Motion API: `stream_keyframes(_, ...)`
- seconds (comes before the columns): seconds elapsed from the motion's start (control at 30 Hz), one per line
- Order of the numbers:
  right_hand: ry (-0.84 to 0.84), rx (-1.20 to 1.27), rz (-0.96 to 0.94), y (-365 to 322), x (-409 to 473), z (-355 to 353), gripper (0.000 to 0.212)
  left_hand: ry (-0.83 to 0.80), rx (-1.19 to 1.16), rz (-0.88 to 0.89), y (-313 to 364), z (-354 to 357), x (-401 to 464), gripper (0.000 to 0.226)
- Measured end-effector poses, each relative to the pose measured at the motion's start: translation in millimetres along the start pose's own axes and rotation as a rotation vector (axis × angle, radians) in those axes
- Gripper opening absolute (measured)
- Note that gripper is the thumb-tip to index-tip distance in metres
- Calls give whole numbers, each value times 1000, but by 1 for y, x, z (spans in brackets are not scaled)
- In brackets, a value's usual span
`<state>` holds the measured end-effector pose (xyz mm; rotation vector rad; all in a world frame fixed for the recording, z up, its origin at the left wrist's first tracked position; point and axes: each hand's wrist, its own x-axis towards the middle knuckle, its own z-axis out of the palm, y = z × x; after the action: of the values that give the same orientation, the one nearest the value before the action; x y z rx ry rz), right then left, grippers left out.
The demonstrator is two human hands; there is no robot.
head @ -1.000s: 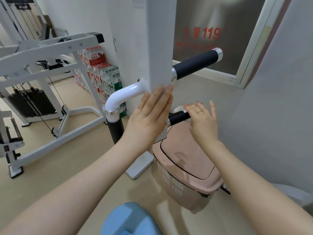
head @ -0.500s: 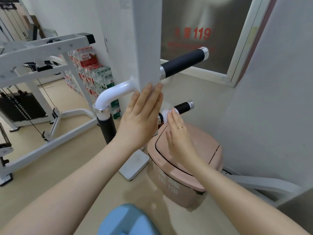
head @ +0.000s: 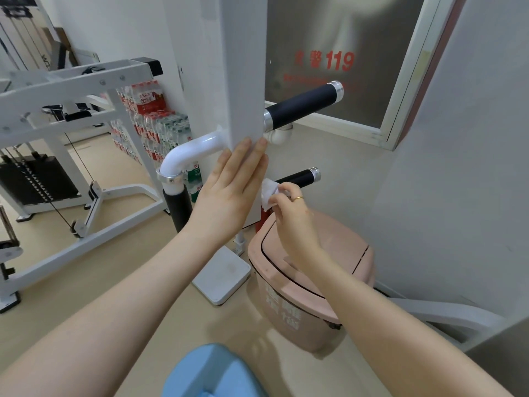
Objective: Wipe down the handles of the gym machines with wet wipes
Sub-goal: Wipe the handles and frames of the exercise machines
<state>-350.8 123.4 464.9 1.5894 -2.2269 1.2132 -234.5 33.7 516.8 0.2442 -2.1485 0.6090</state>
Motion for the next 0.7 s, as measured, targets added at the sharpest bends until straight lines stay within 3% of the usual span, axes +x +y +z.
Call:
stream_keyframes(0.07,57,7,-4,-2,1,3,15,-14,14,-2,1,0,4,44)
stream_keyframes(0.23,19,-19,45,4,12,-5,25,-69,17,1,3,-5,4,51)
stream_keyframes(0.37,-24,-185,-54,6,12,-3,40,-65,40,7,4,-6,5,51)
stream_keyframes(0.5,11,-445,-134,22,21,-15,39,-44,72,9,4,-3,3,40)
stream_keyframes(0.63,-55,-455,119,39,35,-30,32,-20,121,14,5,0,3,50)
stream_keyframes(0.7,-154,-394,-25,30,32,-23,37,-7,137,1,8,1,3,48)
